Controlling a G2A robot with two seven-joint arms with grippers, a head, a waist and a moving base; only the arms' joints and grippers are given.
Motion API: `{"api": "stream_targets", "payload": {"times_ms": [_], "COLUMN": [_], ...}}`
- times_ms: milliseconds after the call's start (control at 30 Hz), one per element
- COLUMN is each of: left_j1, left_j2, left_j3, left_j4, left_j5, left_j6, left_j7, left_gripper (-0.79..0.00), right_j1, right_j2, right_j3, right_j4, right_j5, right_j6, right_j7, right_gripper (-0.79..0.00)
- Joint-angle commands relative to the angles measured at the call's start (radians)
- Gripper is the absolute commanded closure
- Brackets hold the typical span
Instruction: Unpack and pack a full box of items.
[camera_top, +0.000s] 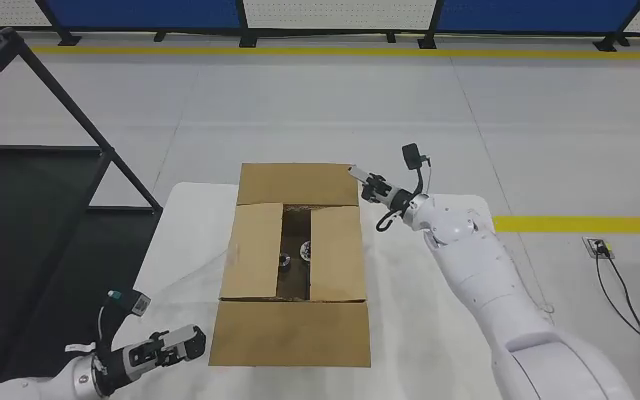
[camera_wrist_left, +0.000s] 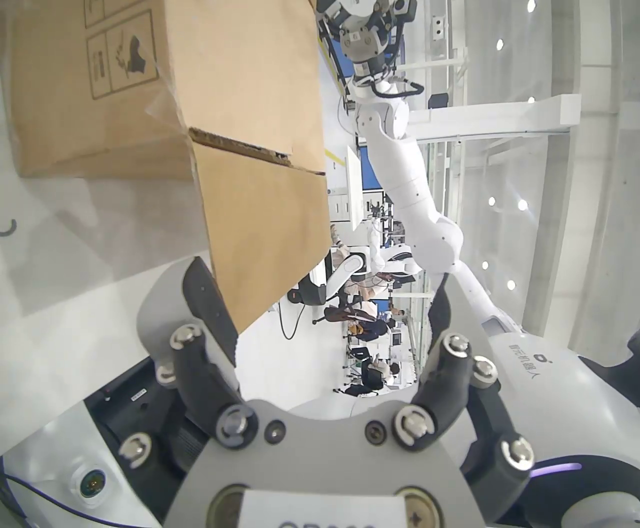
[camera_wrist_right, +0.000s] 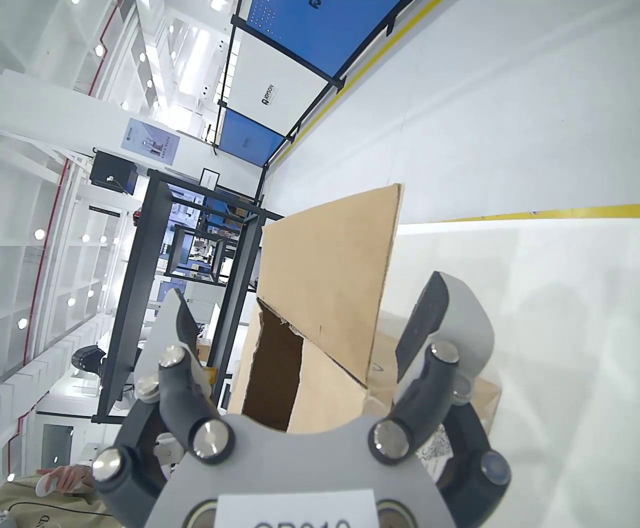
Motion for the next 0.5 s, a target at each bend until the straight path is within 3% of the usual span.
{"api": "stream_targets", "payload": {"times_ms": [0, 467], "left_j1": [0.000, 0.019], "left_j2": [0.000, -0.002], "left_j3": [0.000, -0.007], "left_j4": [0.000, 0.023], "left_j5": [0.000, 0.022], "left_j6": [0.000, -0.002], "left_j7": [0.000, 0.067], "left_gripper": [-0.785, -0.785], "right_j1": [0.000, 0.000], "right_j2": [0.000, 0.000], "right_j3": [0.000, 0.000], "right_j4": [-0.001, -0.001], "right_j5": [0.000, 0.000], "right_j6": [0.000, 0.000], "right_j7": [0.001, 0.001], "right_gripper": [-0.785, -0.785]}}
